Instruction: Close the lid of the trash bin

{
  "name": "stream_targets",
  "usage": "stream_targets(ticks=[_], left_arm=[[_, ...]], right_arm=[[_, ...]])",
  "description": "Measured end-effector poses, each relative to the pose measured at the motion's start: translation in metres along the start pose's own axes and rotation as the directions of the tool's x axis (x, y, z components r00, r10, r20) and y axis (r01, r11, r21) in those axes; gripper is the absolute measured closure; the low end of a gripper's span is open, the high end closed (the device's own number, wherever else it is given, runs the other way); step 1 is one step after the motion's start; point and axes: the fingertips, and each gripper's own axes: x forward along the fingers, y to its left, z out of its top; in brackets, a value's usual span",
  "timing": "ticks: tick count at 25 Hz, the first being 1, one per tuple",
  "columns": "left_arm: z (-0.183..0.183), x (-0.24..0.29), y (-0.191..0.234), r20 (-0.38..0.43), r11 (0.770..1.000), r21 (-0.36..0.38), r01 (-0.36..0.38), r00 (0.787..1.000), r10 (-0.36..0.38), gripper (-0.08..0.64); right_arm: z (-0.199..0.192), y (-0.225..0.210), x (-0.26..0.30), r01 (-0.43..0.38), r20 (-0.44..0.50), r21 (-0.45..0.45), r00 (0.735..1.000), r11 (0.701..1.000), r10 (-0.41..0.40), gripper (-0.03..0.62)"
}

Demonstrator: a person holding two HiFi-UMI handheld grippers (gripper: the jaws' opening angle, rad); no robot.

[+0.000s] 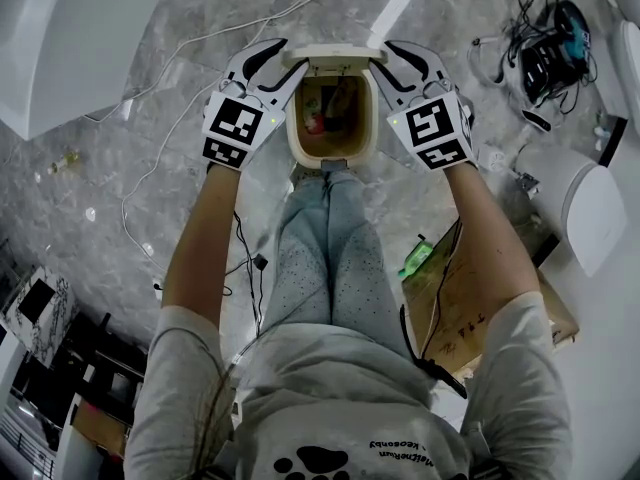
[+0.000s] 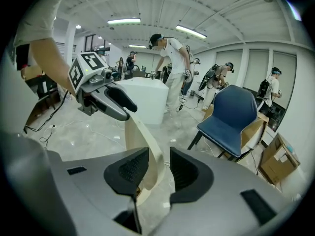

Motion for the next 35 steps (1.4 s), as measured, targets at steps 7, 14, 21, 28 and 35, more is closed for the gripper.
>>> stream_targets(ticks=[7, 14, 21, 28, 35], left_arm=[[-0.006, 0.003, 0.006, -0.015, 1.0, 0.028, 0.012, 1.0, -0.011, 0.399], [-0.008, -0.004, -0.008, -0.019, 0.997, 0.075, 0.011, 1.0, -0.01, 0.459], [-0.016, -0.017, -0.027, -0.022, 0.994, 0.106, 0.023, 1.0, -0.021, 0.459], [-0.029, -0.03, -0.05, -0.036, 0.99, 0.131, 0.044, 0.999, -0.039, 0.459], [-0.044, -0.04, -0.073, -0.059, 0.985, 0.162, 0.068, 0.997, -0.059, 0.453]], right_arm=[[-0.005, -0.001, 0.009, -0.02, -0.031, -0.026, 0.999, 0.999, 0.019, 0.493], [-0.013, 0.007, -0.001, -0.01, -0.03, -0.052, 1.0, 0.999, 0.008, 0.511], [-0.021, 0.026, -0.013, -0.006, -0.033, -0.092, 0.999, 0.996, 0.002, 0.511], [-0.032, 0.049, -0.027, -0.005, -0.046, -0.147, 0.999, 0.989, -0.002, 0.511], [-0.045, 0.072, -0.038, -0.005, -0.062, -0.194, 0.998, 0.981, -0.007, 0.509]])
